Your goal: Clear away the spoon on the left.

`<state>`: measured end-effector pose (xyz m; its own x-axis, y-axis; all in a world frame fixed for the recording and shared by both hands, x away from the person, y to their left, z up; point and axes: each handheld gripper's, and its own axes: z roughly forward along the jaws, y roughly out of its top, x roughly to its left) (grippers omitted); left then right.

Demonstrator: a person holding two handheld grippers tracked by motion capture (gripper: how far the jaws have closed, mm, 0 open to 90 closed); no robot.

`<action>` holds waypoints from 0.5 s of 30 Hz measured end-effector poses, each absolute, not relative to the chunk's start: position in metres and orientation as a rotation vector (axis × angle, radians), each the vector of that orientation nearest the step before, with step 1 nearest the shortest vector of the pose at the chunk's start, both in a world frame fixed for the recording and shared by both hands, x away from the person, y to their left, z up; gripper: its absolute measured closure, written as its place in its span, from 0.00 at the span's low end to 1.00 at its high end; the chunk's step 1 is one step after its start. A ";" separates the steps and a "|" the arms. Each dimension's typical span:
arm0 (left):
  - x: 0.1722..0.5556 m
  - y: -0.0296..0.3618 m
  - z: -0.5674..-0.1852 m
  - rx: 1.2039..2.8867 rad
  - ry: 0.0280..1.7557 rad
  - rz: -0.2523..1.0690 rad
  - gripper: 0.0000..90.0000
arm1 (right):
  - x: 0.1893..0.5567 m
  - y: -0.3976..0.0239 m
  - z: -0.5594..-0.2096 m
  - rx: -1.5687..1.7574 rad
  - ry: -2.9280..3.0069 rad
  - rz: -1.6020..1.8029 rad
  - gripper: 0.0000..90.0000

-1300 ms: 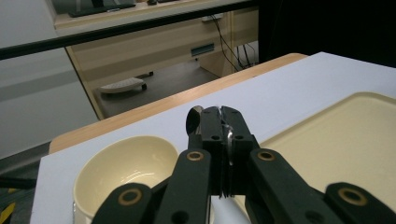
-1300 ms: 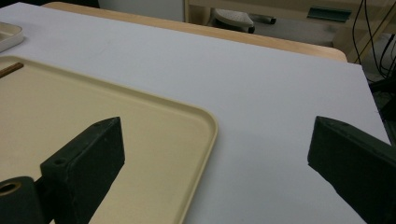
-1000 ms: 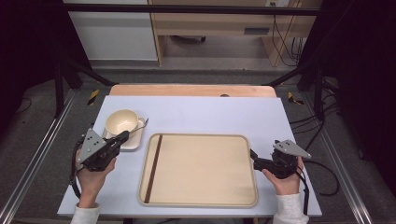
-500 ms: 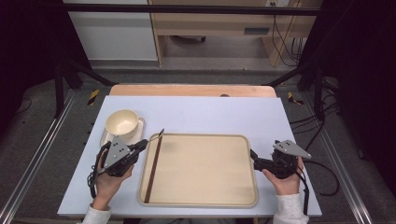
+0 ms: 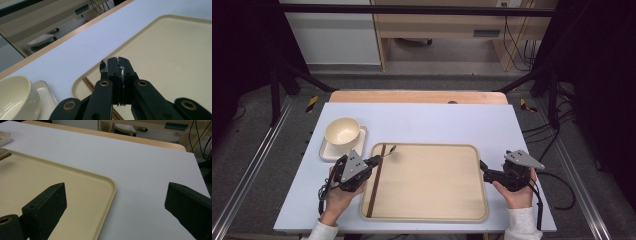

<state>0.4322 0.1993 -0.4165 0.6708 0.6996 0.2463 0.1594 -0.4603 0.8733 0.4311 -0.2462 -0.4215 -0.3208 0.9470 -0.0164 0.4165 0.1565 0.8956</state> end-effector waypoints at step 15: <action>0.434 0.187 -0.429 2.025 0.664 0.796 0.99 | 0.431 -0.245 -0.422 1.296 1.832 1.116 0.05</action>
<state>0.4343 0.1868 -0.4288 0.6578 0.6949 0.2907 0.1614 -0.5070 0.8467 0.4315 -0.2454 -0.4221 -0.3222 0.9465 -0.0180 0.4179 0.1592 0.8944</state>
